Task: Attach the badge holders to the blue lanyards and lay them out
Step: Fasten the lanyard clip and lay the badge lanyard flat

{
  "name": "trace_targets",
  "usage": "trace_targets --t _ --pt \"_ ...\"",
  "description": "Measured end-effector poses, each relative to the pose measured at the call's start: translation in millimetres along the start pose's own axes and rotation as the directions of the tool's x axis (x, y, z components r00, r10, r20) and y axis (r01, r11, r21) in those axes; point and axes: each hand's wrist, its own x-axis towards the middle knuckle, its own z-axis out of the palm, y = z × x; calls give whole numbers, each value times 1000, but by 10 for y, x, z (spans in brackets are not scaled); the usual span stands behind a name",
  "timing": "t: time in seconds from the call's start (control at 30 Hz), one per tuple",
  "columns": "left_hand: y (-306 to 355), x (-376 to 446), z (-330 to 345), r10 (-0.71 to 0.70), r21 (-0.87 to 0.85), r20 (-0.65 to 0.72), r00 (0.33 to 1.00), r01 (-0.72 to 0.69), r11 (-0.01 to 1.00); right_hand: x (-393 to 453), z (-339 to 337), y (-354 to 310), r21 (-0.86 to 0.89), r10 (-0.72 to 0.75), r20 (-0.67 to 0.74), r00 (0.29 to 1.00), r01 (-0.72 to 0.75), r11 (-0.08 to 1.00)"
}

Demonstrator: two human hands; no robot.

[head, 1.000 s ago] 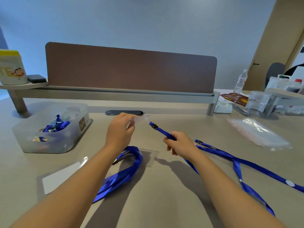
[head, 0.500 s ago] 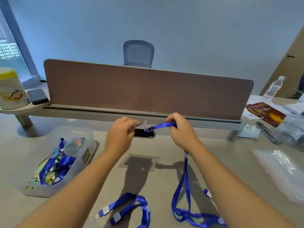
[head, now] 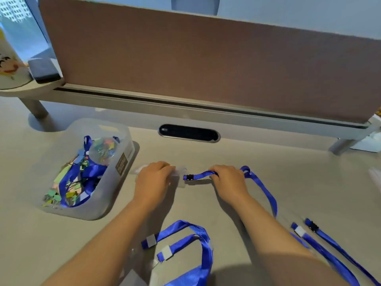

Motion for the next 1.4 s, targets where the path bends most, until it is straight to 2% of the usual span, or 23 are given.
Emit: trace_targets --t 0.07,0.13,0.23,0.3,0.4,0.53,0.67,0.73,0.8,0.87,0.93,1.03,1.1,1.2,1.27,1.33,1.4 --pt "-39 -41 110 -66 73 139 988 57 996 -25 115 36 -86 40 51 998 -35 996" --pt "-70 -64 210 -178 150 316 932 137 979 -80 186 56 -158 52 66 996 -41 987" --pt "-113 -54 333 -278 206 408 870 209 956 -149 296 102 -153 120 105 987 -103 983" --pt "-127 -23 370 -289 214 417 862 216 953 -159 386 143 -135 186 169 968 -164 977" --pt "-137 42 393 -275 211 399 875 205 956 -83 466 229 -123 176 226 958 -152 981" --pt "-208 156 447 -258 237 356 898 180 955 220 379 391 -127 30 189 982 -6 992" --pt "-189 239 473 -268 263 304 914 190 946 381 286 463 -128 -115 95 989 127 984" --pt "-88 250 488 -251 228 234 939 198 953 333 270 438 -160 -104 -55 993 94 983" --pt "59 262 528 -189 172 217 958 153 973 253 226 430 -169 -27 -192 981 -6 986" --pt "203 270 589 -137 154 292 947 94 983 162 212 481 -177 56 -123 991 -77 981" --pt "272 294 653 -137 180 345 929 78 981 93 234 603 -179 68 -50 996 -76 981" --pt "270 364 683 -180 207 348 920 111 972 4 200 842 -145 85 -21 996 -87 986" --pt "268 417 679 -205 225 346 915 132 966 -39 161 1039 -183 143 14 990 -138 973" --pt "350 464 681 -236 261 346 908 149 954 -70 58 1268 -304 280 4 960 -266 915" --pt "444 472 696 -216 261 300 929 138 955 -57 -33 1270 -305 344 -42 938 -340 889" --pt "536 469 724 -158 226 260 953 99 969 -16 -105 1195 -277 315 -96 944 -330 903" --pt "609 466 757 -103 195 288 952 47 980 46 -112 1101 -223 181 -86 980 -196 955"
